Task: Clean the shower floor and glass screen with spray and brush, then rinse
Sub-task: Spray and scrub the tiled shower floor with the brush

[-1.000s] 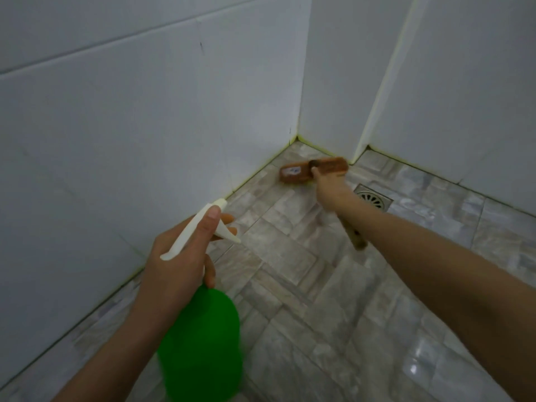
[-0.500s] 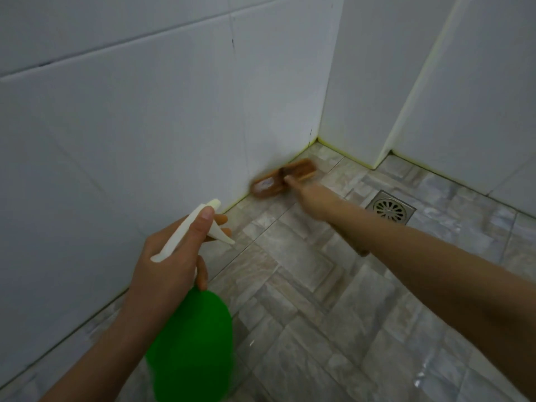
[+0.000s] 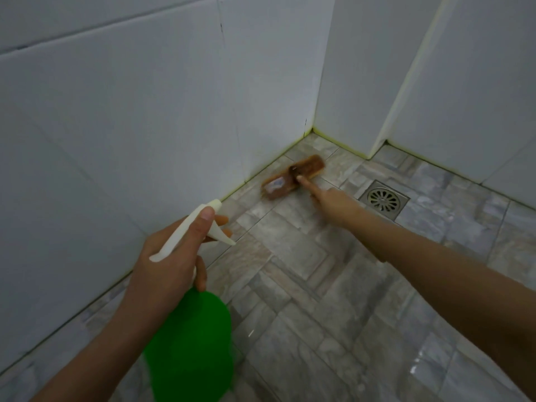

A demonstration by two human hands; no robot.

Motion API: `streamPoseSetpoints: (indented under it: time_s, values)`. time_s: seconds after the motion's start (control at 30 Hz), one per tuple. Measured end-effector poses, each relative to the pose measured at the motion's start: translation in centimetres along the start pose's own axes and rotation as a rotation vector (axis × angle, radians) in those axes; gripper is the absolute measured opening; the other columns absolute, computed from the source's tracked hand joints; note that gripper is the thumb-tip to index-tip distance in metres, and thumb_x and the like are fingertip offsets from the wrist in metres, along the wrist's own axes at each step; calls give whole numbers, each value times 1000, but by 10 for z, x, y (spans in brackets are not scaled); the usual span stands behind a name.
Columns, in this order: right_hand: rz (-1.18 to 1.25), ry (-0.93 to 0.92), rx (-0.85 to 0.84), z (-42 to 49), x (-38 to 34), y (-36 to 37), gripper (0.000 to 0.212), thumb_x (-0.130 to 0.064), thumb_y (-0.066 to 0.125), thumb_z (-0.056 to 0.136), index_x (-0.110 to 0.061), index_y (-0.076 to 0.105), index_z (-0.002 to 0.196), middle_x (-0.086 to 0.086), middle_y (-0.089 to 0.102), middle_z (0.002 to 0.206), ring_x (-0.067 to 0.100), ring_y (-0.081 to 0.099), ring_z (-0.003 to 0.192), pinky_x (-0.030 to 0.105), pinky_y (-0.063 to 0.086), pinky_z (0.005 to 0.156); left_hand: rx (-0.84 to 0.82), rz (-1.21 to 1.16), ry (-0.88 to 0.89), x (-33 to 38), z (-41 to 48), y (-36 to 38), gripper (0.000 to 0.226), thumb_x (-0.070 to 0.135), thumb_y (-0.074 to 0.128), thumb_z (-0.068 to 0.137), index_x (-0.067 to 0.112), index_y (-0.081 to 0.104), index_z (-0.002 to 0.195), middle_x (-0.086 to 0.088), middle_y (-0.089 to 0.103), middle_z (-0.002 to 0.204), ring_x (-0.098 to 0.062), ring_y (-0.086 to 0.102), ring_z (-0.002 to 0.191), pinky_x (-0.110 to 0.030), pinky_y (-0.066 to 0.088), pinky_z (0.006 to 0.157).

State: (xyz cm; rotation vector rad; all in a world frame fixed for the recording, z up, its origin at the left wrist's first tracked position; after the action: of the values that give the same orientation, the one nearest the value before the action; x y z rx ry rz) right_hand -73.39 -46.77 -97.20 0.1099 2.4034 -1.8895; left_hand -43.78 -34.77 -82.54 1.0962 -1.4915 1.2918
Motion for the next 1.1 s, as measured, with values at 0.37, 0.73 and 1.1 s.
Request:
streamPoseSetpoints:
  time_s: [0.37,0.73,1.1]
  values:
    - [106,356,9,-61,52,-14,61,-15,31,101,-29,2,153,24,54,124,32,60,94,34,44,73,-35,-30,32,17,-11,11,27,50,49,89,50,74,81,8,77,95,-18,46,37,-30,44,52]
    - [122,4,-141,-134,-52,3,66,-18,29,102,-41,-14,146,9,47,87,16,42,59,30,36,64,-13,17,26,29,-16,-3,41,55,51,85,25,76,99,5,77,97,-21,48,39,-34,46,53]
    - [-18,-152,-192,-180,-167,27,64,-16,33,100,-31,0,153,10,61,111,21,56,76,29,38,63,67,37,-48,3,-71,-57,37,44,52,93,17,76,99,1,78,95,-20,47,36,-24,43,45]
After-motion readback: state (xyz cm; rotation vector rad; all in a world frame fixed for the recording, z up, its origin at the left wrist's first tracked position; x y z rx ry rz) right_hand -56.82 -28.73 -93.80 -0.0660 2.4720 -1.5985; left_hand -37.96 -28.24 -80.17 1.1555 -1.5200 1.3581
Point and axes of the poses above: each hand's wrist, its own z-axis towards the middle knuckle, its own y-axis out of the palm, x = y × z, the point moved 3 cm from there along z, towards the middle knuckle
